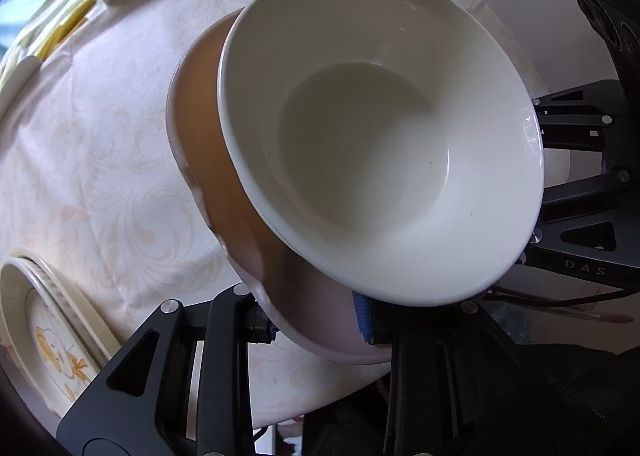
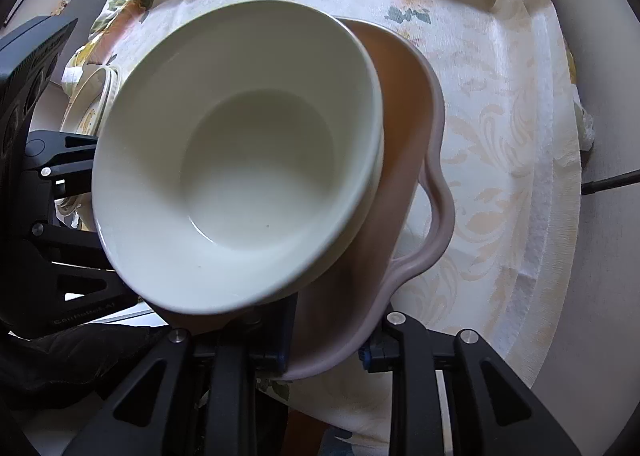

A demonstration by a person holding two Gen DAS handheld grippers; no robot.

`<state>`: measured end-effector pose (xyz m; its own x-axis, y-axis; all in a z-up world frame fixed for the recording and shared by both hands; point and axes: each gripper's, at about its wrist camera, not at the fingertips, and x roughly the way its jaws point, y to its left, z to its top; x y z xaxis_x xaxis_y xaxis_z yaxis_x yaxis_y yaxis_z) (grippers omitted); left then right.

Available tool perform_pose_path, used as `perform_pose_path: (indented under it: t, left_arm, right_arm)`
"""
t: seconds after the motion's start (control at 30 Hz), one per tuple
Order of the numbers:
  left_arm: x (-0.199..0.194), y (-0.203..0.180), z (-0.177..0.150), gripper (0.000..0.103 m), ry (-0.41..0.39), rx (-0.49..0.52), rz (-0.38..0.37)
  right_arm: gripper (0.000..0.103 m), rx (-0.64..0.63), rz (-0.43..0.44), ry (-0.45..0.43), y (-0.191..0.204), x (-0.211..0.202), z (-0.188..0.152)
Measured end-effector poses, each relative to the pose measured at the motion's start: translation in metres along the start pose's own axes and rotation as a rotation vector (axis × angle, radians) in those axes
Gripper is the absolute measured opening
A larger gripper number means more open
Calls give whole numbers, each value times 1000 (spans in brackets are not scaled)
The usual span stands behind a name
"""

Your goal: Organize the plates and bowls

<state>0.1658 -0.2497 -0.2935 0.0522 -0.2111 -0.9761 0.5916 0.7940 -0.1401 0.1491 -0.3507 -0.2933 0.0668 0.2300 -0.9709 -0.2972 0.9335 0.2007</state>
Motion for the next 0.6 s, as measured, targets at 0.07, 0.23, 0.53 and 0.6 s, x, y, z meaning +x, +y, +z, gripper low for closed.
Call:
perform_pose_path:
  t: [0.07,0.23,0.53,0.6]
  left_arm:
    - [-3,-2,-5,25,-12,19,23]
    - [-13,-2,-10,25,-31,9,26]
    - [-78,12,-44,25,-116,-33,90]
    - [-94,19,-53,25,-132,-42,113]
  right_arm:
    - [23,-10,-13,-12,3,0,-5]
    - [23,-1,-14,-25,10,-4,-13]
    - [23,-105,-33,-92,27,-45,1]
    - [23,-134,-28,-103,40,-54,4]
